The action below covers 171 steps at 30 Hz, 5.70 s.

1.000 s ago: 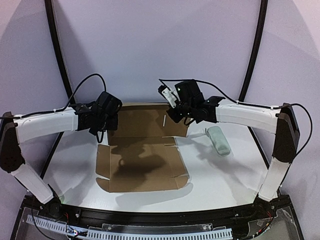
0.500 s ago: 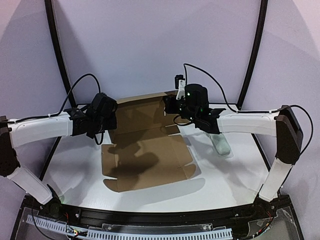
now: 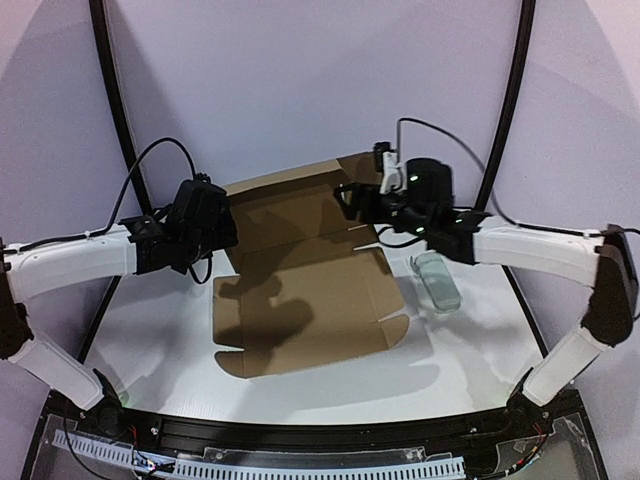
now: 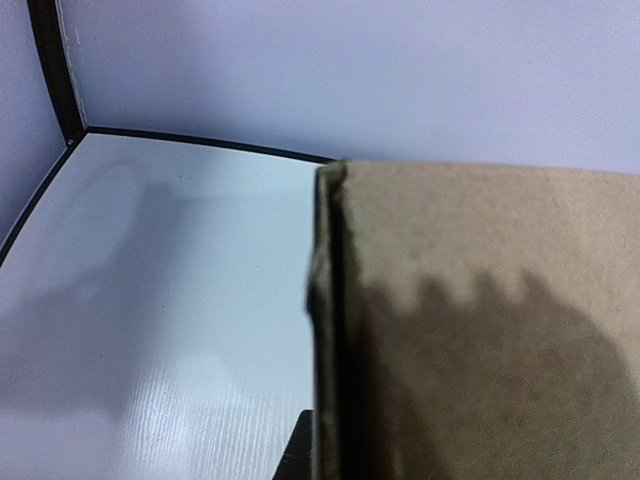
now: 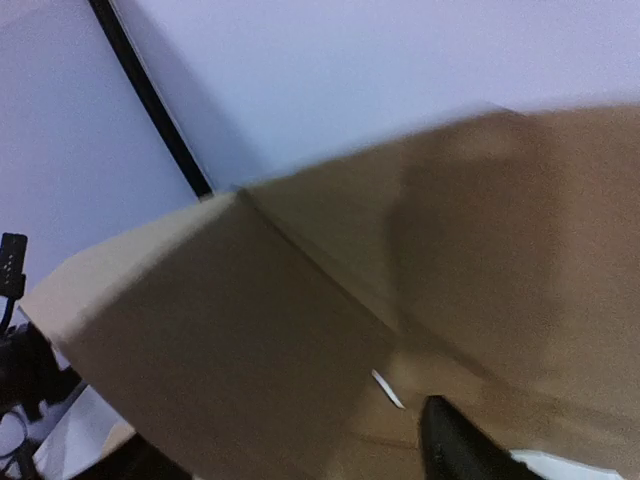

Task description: Fold the paper box

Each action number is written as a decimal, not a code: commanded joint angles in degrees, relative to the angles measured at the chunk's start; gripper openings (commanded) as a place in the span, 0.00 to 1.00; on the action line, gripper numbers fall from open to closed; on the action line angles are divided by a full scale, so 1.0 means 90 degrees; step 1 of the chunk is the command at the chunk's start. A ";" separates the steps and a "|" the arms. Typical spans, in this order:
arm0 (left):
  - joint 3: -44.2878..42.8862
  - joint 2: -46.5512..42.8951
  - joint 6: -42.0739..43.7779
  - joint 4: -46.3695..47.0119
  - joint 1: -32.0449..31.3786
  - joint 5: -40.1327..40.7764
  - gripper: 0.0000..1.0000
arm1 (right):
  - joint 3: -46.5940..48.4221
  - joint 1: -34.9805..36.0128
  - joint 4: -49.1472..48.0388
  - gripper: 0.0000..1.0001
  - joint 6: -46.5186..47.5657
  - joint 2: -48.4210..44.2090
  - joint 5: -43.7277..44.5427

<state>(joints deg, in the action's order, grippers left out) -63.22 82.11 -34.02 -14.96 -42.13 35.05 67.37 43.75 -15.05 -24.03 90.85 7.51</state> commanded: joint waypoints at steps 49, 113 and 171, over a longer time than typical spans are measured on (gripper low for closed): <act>0.1960 -0.0748 -0.0567 0.5006 0.1292 -0.3456 0.01 | -0.0962 -0.2972 -0.3467 0.98 -0.4596 -0.0090 -0.8471; 0.1811 -0.0715 -0.0589 0.3788 0.1300 -0.2979 0.01 | -0.0640 -0.1882 0.2925 0.98 0.1351 -0.2616 -0.3513; 0.0779 -0.0430 -0.0316 0.1061 0.1312 -0.3539 0.01 | 0.1324 -0.0813 0.3379 0.94 0.2610 -0.0073 -0.4849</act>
<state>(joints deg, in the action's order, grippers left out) -55.05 80.03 -35.86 -5.45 -30.26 4.56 79.57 35.79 17.12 -4.89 88.47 -33.12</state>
